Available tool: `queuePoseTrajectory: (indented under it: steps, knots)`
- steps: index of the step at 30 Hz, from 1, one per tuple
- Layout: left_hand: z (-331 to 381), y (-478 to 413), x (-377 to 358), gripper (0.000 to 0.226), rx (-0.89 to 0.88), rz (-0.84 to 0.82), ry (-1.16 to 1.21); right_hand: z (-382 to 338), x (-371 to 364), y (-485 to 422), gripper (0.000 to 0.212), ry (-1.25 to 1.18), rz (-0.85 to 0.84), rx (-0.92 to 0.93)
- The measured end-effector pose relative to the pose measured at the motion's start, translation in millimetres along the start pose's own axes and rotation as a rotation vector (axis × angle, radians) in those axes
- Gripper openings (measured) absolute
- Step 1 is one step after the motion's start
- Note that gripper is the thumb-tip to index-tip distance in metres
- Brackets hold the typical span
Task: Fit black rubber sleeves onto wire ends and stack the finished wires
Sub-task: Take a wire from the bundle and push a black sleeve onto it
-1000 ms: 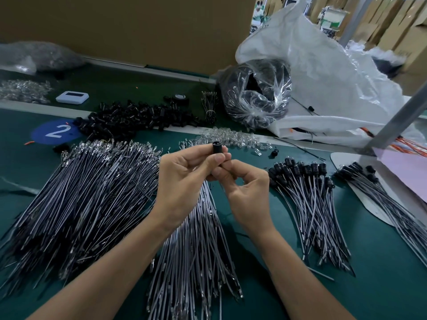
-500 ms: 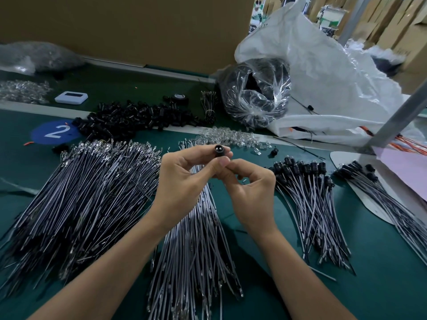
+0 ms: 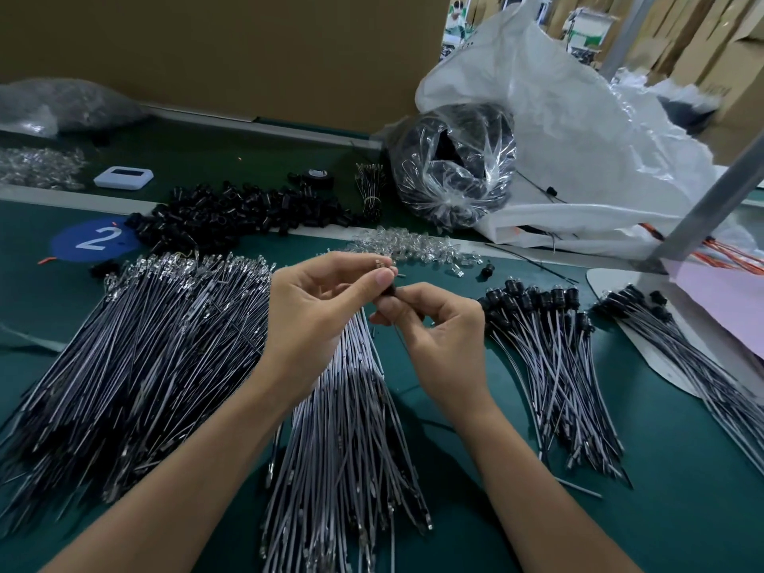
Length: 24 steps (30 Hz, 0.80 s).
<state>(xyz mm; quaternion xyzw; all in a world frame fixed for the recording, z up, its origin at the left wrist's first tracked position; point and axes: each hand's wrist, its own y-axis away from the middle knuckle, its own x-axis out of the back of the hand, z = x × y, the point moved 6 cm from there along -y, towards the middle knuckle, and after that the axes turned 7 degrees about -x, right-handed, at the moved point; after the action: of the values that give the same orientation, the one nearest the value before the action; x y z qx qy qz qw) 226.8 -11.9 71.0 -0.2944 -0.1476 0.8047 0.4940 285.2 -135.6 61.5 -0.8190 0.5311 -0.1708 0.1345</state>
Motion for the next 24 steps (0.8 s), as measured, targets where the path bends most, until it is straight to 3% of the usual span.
queuePoseTrajectory:
  steps: [24]
  knots:
    - [-6.7,1.3,4.9,0.008,0.145,0.040,0.133,5.3,3.2,-3.9,0.013,0.119,0.000,-0.020]
